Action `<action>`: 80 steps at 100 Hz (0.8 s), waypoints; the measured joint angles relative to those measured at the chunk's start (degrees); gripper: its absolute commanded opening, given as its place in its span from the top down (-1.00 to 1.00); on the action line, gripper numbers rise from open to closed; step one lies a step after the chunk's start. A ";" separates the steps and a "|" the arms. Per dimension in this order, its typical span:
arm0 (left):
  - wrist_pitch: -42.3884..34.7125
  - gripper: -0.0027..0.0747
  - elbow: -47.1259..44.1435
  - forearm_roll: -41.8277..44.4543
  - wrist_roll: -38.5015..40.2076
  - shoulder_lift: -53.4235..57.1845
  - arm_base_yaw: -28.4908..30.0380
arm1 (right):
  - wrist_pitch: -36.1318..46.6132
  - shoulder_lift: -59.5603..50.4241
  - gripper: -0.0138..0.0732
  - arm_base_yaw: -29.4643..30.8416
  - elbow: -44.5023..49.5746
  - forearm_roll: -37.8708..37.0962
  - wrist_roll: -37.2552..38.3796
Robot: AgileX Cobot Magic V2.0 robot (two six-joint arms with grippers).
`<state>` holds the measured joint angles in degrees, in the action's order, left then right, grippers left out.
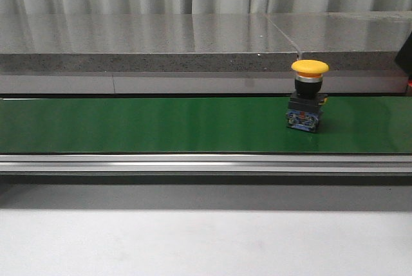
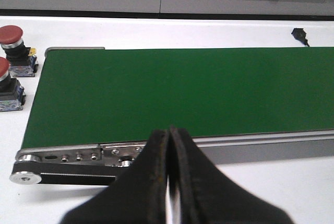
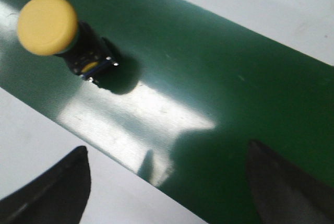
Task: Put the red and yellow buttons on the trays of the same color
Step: 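Lower the right gripper onto the yellow button on the belt, grasp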
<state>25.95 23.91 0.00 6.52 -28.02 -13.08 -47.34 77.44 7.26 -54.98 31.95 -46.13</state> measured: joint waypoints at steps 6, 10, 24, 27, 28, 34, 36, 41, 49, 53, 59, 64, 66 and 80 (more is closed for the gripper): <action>0.00 0.98 0.00 0.00 0.00 0.00 0.00 | 1.83 0.00 -0.70 -2.11 0.64 -0.27 0.00; 0.00 0.98 0.00 0.00 0.00 0.00 0.00 | 2.81 0.00 -0.70 -3.28 0.79 -0.27 -0.09; 0.00 0.98 0.00 0.00 0.00 0.00 0.00 | 5.78 1.11 -0.70 -6.12 0.89 -0.27 -0.12; 0.00 0.98 0.00 0.00 0.00 0.00 0.00 | 6.23 1.81 -0.70 -6.59 0.89 -0.27 -0.12; 0.00 0.98 0.00 0.00 0.00 0.00 0.00 | 6.35 1.95 -0.70 -6.71 0.89 -0.27 -0.12; 0.00 0.98 0.00 0.00 0.00 0.00 0.00 | 7.51 3.38 -0.70 -7.81 0.89 -0.27 -0.12; 0.00 0.98 0.00 0.00 0.00 0.00 0.00 | 8.00 3.69 -0.70 -8.21 0.89 -0.27 -0.12; 0.00 0.98 0.00 0.00 0.00 0.00 0.00 | 9.13 4.84 -0.70 -9.19 0.89 -0.27 -0.12; 0.00 0.98 0.00 0.00 0.00 0.00 0.00 | 11.12 6.10 -0.70 -10.62 0.89 -0.27 -0.12; 0.00 0.98 0.00 0.00 0.00 0.00 0.00 | 12.22 6.69 -0.70 -11.20 0.89 -0.27 -0.21; 0.00 0.98 0.00 0.00 0.00 0.00 0.00 | 13.75 7.44 -0.70 -11.82 0.89 -0.27 -0.21; 0.00 0.98 0.00 0.00 0.00 0.00 0.00 | 14.45 8.10 -0.70 -12.08 0.89 -0.27 -0.21; 0.00 0.98 0.00 0.00 0.00 0.00 0.00 | 14.81 8.52 -0.70 -12.07 0.77 -0.27 -0.21; 0.00 0.98 0.00 0.00 0.00 0.00 0.00 | 16.96 9.82 -0.39 -12.07 0.54 -0.27 -0.21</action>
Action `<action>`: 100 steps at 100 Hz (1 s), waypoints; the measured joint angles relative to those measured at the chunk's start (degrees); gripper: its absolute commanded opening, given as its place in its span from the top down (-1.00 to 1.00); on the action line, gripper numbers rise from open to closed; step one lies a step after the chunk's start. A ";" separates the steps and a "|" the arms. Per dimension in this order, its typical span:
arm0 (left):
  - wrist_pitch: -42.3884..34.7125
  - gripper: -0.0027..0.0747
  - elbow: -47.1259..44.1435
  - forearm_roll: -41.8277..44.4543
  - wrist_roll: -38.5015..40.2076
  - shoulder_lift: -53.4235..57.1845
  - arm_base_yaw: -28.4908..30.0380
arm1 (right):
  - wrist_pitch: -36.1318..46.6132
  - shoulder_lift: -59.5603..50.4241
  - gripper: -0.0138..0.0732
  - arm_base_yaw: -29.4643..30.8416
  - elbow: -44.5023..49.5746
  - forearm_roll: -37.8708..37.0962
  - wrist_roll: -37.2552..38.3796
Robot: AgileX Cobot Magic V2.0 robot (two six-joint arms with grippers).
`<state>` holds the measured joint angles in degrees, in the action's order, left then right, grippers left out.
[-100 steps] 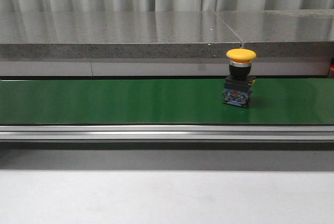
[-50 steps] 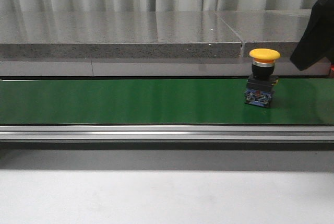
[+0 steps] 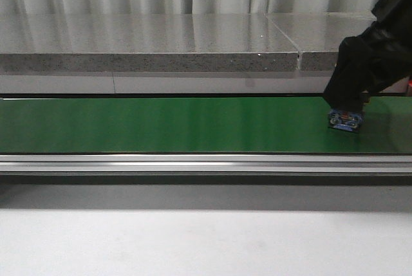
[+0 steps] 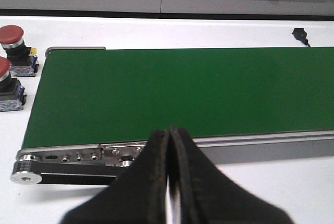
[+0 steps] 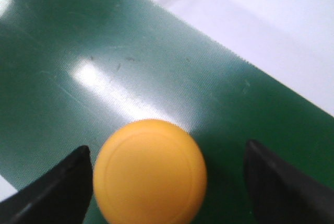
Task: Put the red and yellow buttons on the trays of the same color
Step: 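Lower the right gripper onto the yellow button on the belt, grasp, then carry the yellow button into the yellow tray and release it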
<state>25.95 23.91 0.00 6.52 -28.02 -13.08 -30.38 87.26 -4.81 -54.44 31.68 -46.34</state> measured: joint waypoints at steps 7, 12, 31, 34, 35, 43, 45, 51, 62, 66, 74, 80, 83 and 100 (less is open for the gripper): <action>0.00 0.98 0.00 0.00 0.00 0.00 0.00 | 0.32 0.24 -0.06 0.00 0.00 0.00 0.00; 0.00 0.98 0.00 0.00 0.00 0.00 0.00 | 0.35 0.24 0.17 0.00 0.00 0.00 0.00; 0.00 0.98 0.00 0.00 0.00 0.00 0.00 | 0.39 0.31 0.49 0.00 -0.03 0.00 0.15; 0.00 0.98 0.00 0.00 0.00 0.00 0.00 | 0.39 0.31 0.49 0.00 -0.03 0.00 0.39; 0.00 0.98 0.00 0.00 0.00 0.00 0.00 | 0.39 0.31 0.49 0.00 -0.03 0.00 0.55; 0.00 0.98 0.00 0.00 0.00 0.00 0.00 | -0.12 -0.37 0.49 0.12 -0.03 -0.10 1.49; 0.00 0.98 0.00 0.00 0.00 0.00 0.00 | -0.44 -0.68 0.49 0.26 -0.03 -0.10 1.78; 0.00 0.98 0.00 0.00 0.00 0.00 0.00 | -1.50 -1.95 0.51 1.26 -0.03 -0.46 3.02; 0.00 0.98 0.00 0.00 0.00 0.00 0.00 | -4.18 -5.82 0.51 5.06 -0.03 -1.37 5.91; 0.00 0.98 0.00 0.00 0.00 0.00 0.00 | -5.52 -7.57 0.51 7.24 -0.03 -1.63 7.04; 0.00 0.98 0.00 0.00 0.00 0.00 0.00 | -8.06 -10.91 0.51 12.29 -0.03 -2.06 8.60; 0.00 0.98 0.00 0.00 0.00 0.00 0.00 | -9.85 -13.62 0.51 16.01 -0.03 -2.73 9.65; 0.00 0.98 0.00 0.00 0.00 0.00 0.00 | -10.39 -14.79 0.51 17.95 0.08 -3.13 10.10; 0.00 0.98 0.00 0.00 0.00 0.00 0.00 | -11.28 -20.06 0.51 30.54 1.97 -4.76 14.40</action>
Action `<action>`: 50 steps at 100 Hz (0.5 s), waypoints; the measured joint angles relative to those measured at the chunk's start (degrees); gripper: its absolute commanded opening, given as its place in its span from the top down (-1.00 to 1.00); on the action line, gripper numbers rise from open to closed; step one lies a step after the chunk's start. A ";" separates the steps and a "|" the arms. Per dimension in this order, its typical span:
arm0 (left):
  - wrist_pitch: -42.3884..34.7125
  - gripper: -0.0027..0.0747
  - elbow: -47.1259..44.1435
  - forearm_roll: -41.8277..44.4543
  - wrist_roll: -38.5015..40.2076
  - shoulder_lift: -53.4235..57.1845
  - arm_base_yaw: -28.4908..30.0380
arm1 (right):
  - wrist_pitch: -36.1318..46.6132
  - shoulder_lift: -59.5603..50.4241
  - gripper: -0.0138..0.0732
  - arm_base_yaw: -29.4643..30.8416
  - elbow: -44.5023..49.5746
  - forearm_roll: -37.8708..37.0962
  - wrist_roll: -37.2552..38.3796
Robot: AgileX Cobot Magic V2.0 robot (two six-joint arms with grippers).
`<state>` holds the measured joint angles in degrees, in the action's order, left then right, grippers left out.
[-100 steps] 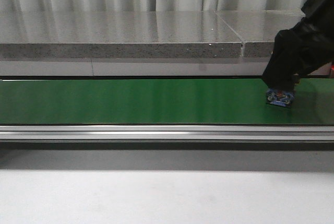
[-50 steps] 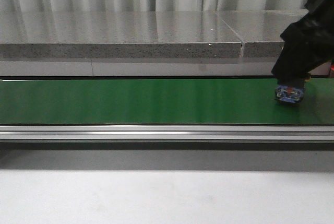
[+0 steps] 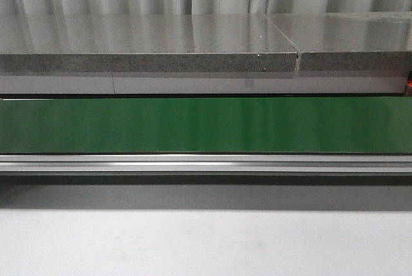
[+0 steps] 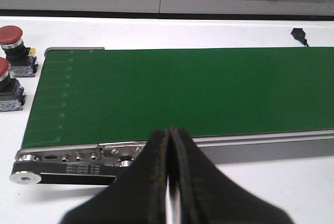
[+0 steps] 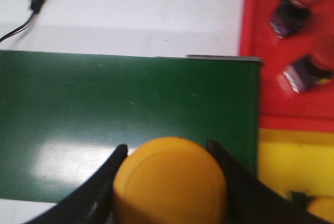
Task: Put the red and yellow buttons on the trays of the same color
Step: 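Carry the yellow button into the yellow tray and release it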
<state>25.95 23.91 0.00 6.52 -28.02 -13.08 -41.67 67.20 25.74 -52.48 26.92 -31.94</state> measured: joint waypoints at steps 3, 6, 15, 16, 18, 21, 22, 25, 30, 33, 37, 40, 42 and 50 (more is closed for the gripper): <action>0.00 0.98 0.00 0.00 0.00 0.00 0.00 | 0.00 -0.50 0.51 1.94 0.27 -0.25 0.95; 0.00 0.98 0.00 0.00 0.00 0.00 0.00 | 0.00 -0.73 0.51 3.79 0.39 -0.38 1.70; 0.00 0.98 0.00 0.00 0.00 0.00 0.00 | 1.34 -0.73 0.51 9.17 0.63 -0.62 3.77; 0.00 0.98 0.00 0.00 0.00 0.00 0.00 | 1.51 -0.73 0.51 9.92 0.63 -0.61 3.92; 0.00 0.98 0.00 0.00 0.00 0.00 0.00 | 2.12 -0.73 0.51 10.63 0.73 -0.61 4.33; 0.00 0.98 0.00 0.00 0.00 0.00 0.00 | 3.03 -0.73 0.51 12.34 0.72 -0.61 4.88; 0.00 0.98 0.00 0.00 0.00 0.00 0.00 | 3.57 -0.58 0.51 12.66 0.72 -0.61 5.16; 0.00 0.98 0.00 0.00 0.00 0.00 0.00 | 4.68 -0.34 0.51 13.89 0.72 -0.61 5.67; 0.00 0.98 0.00 0.00 0.00 0.00 0.00 | 6.73 0.41 0.51 16.00 0.72 -0.61 6.26; 0.00 0.98 0.00 0.00 0.00 0.00 0.00 | 8.07 1.07 0.51 16.92 0.72 -0.61 6.79; 0.00 0.98 0.00 0.00 0.00 0.00 0.00 | 9.35 2.33 0.51 18.13 0.72 -0.61 7.07; 0.00 0.98 0.00 0.00 0.00 0.00 0.00 | 10.51 3.34 0.51 18.84 0.72 -0.61 7.19; 0.00 0.98 0.00 0.00 0.00 0.00 0.00 | 10.91 4.17 0.51 19.32 0.72 -0.61 7.23; 0.00 0.98 0.00 0.00 0.00 0.00 0.00 | 13.21 8.06 0.51 20.48 0.72 -0.61 7.72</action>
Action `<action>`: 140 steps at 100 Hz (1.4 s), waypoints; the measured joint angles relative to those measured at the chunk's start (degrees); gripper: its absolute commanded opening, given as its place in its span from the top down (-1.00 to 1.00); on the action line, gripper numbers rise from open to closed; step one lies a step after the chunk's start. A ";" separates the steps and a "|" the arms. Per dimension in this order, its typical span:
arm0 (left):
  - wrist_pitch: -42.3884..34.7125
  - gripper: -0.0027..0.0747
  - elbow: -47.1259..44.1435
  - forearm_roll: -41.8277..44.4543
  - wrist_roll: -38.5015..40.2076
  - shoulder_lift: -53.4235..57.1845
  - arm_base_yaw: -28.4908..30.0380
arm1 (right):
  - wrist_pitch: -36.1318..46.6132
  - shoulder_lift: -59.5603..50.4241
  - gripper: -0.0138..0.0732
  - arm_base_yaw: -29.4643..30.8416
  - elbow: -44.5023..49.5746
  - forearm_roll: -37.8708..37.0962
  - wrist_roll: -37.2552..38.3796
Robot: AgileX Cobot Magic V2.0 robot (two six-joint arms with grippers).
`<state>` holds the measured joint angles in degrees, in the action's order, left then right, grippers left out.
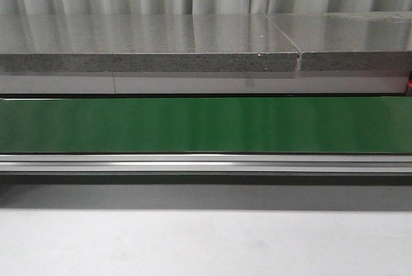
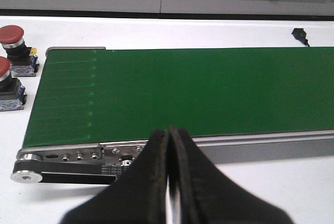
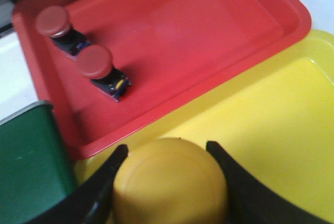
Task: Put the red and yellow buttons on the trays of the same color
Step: 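Carry the yellow button into the yellow tray and release it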
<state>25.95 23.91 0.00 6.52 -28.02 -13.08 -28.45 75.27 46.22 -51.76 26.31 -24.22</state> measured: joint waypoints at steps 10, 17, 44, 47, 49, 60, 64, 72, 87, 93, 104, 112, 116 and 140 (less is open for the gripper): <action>0.00 0.98 0.00 0.00 0.00 0.00 0.00 | 2.09 4.92 0.51 0.88 0.00 0.10 0.48; 0.00 0.98 0.00 0.00 0.00 0.00 0.00 | 3.44 8.00 0.51 1.14 0.00 0.10 0.63; 0.00 0.98 0.00 0.00 0.00 0.00 0.00 | 9.46 14.64 0.51 1.13 0.00 0.21 0.83; 0.00 0.98 0.00 0.00 0.00 0.00 0.00 | 10.02 15.07 0.51 1.13 0.00 0.33 0.83; 0.00 0.98 0.00 0.00 0.00 0.00 0.00 | 10.31 15.46 0.51 1.13 0.00 0.33 0.83; 0.00 0.98 0.00 0.00 0.00 0.00 0.00 | 11.51 17.62 0.51 1.13 0.00 0.55 0.83; 0.00 0.98 0.00 0.00 0.00 0.00 0.00 | 11.65 18.28 0.51 1.13 0.00 0.55 0.83; 0.00 0.98 0.00 0.00 0.00 0.00 0.00 | 11.95 19.76 0.51 1.13 0.00 0.55 0.91; 0.00 0.98 0.00 0.00 0.00 0.00 0.00 | 12.39 21.91 0.50 1.13 0.00 0.55 0.97; 0.00 0.98 0.00 0.00 0.00 0.00 0.00 | 12.46 22.42 0.50 1.13 0.00 0.55 0.97; 0.00 0.98 0.00 0.00 0.00 0.00 0.00 | 12.70 22.80 0.44 1.13 0.00 0.55 0.97; 0.00 0.98 0.00 0.00 0.00 0.00 0.00 | 12.70 22.80 0.21 1.13 0.00 0.64 0.97; 0.00 0.98 0.00 0.00 0.00 0.00 0.00 | 12.70 22.80 0.07 1.13 0.00 0.64 0.97; 0.00 0.98 0.00 0.00 0.00 0.00 0.00 | 12.70 22.80 -0.76 1.13 0.00 1.42 0.97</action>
<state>25.95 23.91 0.00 6.52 -28.02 -13.08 -15.76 98.07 47.35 -51.76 27.72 -23.25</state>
